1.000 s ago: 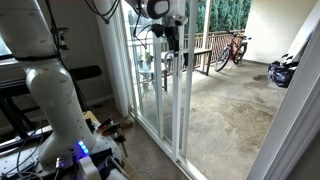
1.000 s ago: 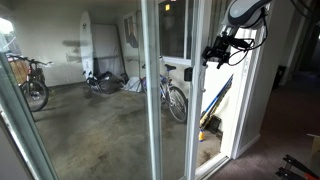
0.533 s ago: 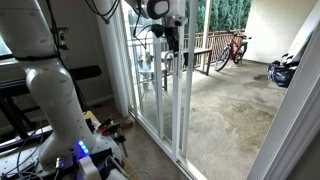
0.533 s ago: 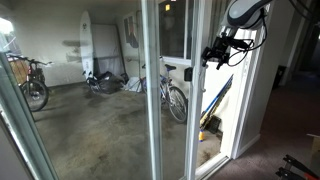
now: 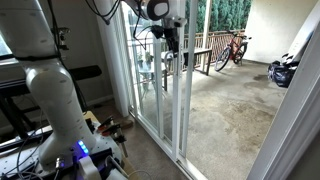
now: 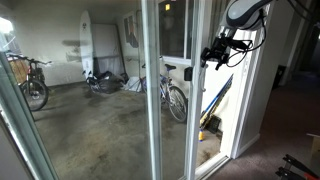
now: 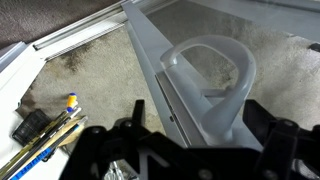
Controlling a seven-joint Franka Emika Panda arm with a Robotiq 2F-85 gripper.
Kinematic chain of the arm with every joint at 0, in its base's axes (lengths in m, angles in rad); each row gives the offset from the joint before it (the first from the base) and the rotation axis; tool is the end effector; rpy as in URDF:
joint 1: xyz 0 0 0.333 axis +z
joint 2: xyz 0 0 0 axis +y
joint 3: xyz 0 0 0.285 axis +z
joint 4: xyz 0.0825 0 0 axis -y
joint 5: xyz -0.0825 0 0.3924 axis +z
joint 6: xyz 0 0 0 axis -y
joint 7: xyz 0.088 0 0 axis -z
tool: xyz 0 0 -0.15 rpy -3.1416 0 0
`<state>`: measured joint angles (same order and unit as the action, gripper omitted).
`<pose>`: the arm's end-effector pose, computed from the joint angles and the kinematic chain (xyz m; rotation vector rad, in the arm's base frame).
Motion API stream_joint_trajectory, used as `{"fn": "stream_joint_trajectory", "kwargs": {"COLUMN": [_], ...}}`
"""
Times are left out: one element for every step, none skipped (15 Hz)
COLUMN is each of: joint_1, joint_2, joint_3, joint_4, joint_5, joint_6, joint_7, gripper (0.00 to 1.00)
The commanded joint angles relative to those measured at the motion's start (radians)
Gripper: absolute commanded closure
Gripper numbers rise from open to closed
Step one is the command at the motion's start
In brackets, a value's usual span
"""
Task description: Slide the glass door to the right
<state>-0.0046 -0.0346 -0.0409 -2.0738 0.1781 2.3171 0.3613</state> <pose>0.5859 -0.0178 0.3977 -2.8345 0.7386 -0.3695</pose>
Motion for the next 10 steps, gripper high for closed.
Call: {"fn": "stream_joint_trajectory", "kwargs": {"joint_1": [-0.01, -0.011, -0.014, -0.017, -0.023, -0.027, -0.035, -0.039, -0.051, -0.057], "joint_2": [0.023, 0.028, 0.034, 0.039, 0.042, 0.044, 0.045, 0.045, 0.043, 0.045], "joint_3": [0.004, 0.003, -0.001, -0.004, -0.01, -0.014, -0.023, -0.027, -0.04, -0.047], "joint_4": [0.004, 0.005, 0.009, 0.011, 0.015, 0.018, 0.022, 0.025, 0.029, 0.031], "joint_5": [0.031, 0.033, 0.031, 0.028, 0.028, 0.024, 0.016, 0.014, 0.009, 0.011], "joint_6": [0.021, 0.021, 0.009, 0.004, -0.002, -0.005, -0.011, -0.02, -0.041, -0.044], "joint_7": [-0.022, -0.025, -0.027, -0.027, -0.031, -0.033, -0.034, -0.038, -0.049, -0.052], "gripper": [0.0, 0.0, 0.0, 0.0, 0.0, 0.0, 0.0, 0.0, 0.0, 0.0]}}
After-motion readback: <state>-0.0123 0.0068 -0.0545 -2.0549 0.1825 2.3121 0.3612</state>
